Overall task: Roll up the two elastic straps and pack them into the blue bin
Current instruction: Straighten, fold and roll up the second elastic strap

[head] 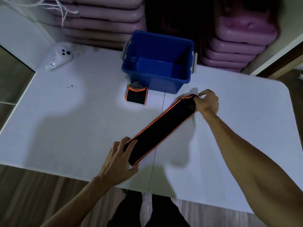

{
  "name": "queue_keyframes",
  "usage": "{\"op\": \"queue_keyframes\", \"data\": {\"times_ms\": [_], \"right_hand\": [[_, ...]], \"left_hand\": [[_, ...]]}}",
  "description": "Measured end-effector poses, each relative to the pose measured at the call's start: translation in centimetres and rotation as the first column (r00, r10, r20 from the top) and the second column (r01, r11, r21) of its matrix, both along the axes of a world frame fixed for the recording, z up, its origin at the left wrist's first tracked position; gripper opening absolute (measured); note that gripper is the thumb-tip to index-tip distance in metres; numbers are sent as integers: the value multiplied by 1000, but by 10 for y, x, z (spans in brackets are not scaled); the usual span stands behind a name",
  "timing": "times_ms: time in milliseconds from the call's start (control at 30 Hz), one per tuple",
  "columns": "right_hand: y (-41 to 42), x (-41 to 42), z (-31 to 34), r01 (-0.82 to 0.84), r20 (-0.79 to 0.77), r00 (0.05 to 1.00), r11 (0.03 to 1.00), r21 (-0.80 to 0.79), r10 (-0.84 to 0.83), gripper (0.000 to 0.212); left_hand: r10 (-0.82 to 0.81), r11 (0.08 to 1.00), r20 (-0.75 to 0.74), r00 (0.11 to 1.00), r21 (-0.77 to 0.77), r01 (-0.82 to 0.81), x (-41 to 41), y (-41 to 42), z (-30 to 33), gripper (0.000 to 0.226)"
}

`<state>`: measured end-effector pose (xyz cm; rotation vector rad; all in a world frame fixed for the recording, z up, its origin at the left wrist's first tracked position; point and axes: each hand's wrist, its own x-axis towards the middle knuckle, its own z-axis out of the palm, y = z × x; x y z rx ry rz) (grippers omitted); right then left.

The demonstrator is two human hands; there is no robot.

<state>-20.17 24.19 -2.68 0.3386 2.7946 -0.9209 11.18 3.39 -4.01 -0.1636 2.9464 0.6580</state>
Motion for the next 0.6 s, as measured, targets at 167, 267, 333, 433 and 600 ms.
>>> {"op": "queue_keyframes", "data": {"times_ms": [167, 267, 333, 433, 600], "right_hand": [[11, 12, -1, -132, -6, 991, 978, -163, 133, 63], [14, 51, -5, -285, -179, 947, 955, -83, 267, 60], [14, 96, -11, -428, -296, 867, 903, -29, 402, 55], [15, 173, -20, -641, -349, 720, 768, -1, 600, 46], [6, 266, -47, -775, -299, 566, 619, 124, 768, 60]], "left_hand": [[13, 999, 30, 999, 33, -14, 3, 16, -1, 85], [12, 982, 51, 999, 188, -21, 8, 15, -3, 88], [-42, 955, 48, 998, 295, 26, 9, 5, -3, 82], [-240, 919, 7, 971, 324, 225, 8, -16, -5, 70], [-443, 867, -40, 896, 236, 439, -11, -39, -8, 41]]}}
